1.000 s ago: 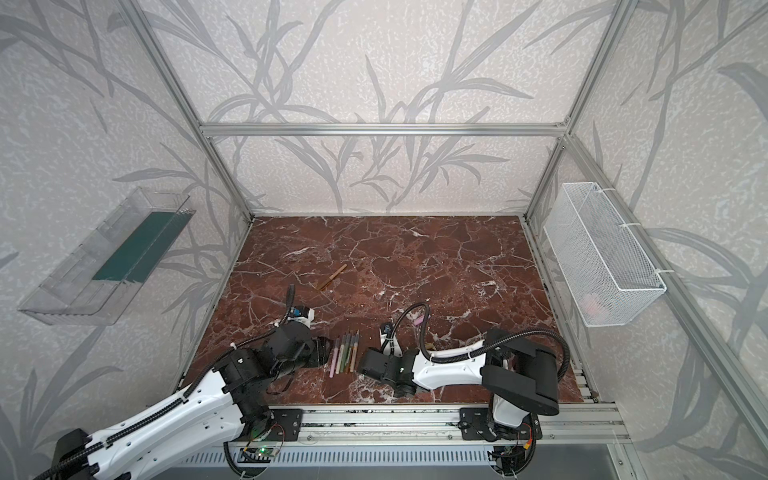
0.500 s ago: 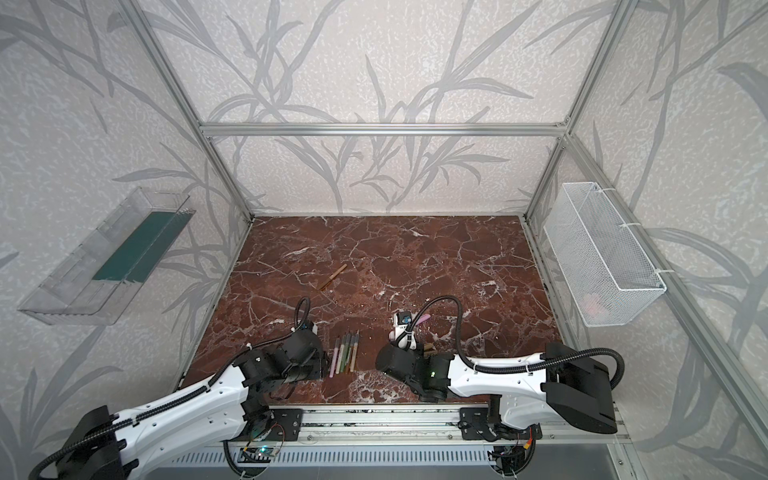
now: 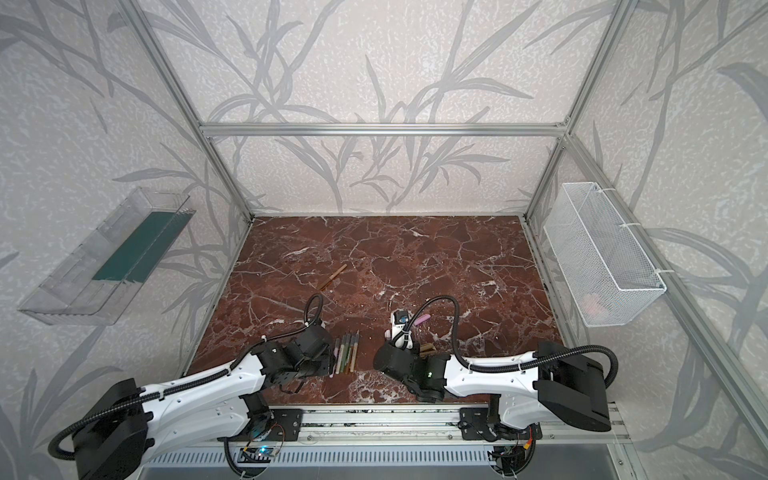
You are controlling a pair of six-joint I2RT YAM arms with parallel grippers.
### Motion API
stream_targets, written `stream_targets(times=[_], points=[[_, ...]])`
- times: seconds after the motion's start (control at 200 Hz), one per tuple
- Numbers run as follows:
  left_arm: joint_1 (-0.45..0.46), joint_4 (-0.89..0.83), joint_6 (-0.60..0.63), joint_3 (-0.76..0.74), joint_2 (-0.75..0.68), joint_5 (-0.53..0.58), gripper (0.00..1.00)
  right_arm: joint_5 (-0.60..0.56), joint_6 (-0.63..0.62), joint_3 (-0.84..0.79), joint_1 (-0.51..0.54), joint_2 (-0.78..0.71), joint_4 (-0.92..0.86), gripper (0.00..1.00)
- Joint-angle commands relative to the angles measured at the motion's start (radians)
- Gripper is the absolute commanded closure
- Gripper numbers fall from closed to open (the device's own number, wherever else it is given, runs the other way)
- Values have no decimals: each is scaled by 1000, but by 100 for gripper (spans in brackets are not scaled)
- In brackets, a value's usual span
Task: Insert the pens into the pen caps
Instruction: 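Lift the pink cap with the right gripper while the left gripper lowers to the pens, then grasp the pink pen from the row with the left gripper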
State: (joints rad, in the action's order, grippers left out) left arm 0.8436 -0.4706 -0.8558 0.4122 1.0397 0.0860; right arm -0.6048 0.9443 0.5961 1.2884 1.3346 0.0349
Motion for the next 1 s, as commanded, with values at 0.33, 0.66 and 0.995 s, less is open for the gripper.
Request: stream_targets(times=[0.33,0.66,0.995], points=[[79,-89,-1,116,177,119,62,-6,-15,-4,1,19,30,100],[86,-72,-6,110,251,124,78,-16,-10,-26,2,-9,26,100],[88,-8,-8,99,318,91,89,-22,2,-36,2,-8,44,100]])
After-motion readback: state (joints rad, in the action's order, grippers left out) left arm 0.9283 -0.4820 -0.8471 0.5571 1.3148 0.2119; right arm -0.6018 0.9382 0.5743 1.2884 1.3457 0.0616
